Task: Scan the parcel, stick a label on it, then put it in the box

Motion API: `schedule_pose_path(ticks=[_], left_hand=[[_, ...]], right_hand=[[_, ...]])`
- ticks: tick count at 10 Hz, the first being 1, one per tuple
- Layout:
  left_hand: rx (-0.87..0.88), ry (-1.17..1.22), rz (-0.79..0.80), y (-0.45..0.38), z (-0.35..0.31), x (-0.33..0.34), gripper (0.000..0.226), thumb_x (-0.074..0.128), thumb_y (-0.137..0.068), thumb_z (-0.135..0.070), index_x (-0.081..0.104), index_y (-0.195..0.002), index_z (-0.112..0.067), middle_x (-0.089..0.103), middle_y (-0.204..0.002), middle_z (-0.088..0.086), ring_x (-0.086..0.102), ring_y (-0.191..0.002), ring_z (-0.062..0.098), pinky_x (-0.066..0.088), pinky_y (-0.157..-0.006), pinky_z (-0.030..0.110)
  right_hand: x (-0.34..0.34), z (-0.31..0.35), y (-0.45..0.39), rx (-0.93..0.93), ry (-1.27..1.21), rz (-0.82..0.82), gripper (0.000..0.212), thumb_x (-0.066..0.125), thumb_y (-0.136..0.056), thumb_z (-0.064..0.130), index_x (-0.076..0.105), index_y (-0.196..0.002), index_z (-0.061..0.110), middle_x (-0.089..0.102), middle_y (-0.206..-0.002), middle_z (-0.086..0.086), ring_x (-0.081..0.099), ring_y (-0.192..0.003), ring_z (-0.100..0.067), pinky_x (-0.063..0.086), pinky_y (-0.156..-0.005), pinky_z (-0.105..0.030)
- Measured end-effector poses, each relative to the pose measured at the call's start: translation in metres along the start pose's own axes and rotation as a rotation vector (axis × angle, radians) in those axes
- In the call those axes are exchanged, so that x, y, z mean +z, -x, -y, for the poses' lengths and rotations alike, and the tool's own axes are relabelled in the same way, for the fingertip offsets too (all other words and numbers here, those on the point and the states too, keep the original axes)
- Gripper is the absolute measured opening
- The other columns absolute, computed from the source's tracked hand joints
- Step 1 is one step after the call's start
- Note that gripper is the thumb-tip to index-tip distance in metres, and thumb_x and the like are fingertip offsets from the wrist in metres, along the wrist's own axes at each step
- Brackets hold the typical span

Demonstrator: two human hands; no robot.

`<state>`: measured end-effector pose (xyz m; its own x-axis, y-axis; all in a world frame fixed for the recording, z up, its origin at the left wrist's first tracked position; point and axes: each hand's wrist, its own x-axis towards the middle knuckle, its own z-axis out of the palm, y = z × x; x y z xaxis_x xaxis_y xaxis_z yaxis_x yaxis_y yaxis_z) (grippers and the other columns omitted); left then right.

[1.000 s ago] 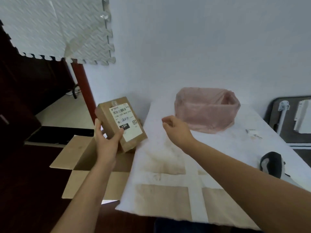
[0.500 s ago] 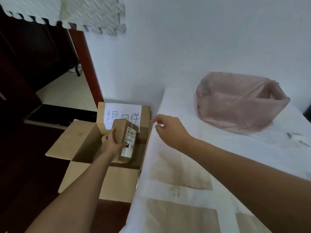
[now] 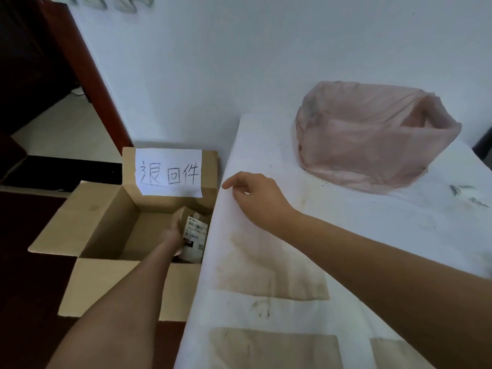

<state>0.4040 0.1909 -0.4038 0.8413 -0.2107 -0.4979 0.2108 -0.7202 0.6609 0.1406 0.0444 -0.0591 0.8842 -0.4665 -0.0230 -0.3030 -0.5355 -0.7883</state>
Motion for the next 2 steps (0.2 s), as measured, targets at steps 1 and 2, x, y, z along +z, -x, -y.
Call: schedule_pose_path(ticks=[1, 2], left_hand=[[-0.031, -0.141, -0.025, 0.114, -0.070, -0.032, 0.063, 0.044, -0.088, -0.068, 0.058, -0.131, -0.025, 0.068, -0.111, 0.013, 0.064, -0.099, 0.035, 0.051, -0.083, 0.044], [0.159, -0.391, -0.089, 0.155, -0.102, -0.043, 0.072, 0.052, -0.092, -0.004, 0.021, -0.155, -0.022, 0.052, -0.140, 0.019, 0.053, -0.121, 0.037, 0.047, -0.087, 0.038]], right_hand=[[-0.006, 0.003, 0.007, -0.008, -0.028, 0.000, 0.036, 0.041, -0.094, 0.004, 0.068, -0.112, 0.017, 0.065, -0.125, -0.001, 0.057, -0.115, -0.013, 0.039, -0.086, -0.016], [-0.017, 0.002, 0.015, 0.001, -0.048, -0.050, 0.036, 0.041, -0.094, 0.005, 0.068, -0.115, 0.017, 0.065, -0.125, -0.001, 0.059, -0.110, -0.013, 0.043, -0.085, -0.019]])
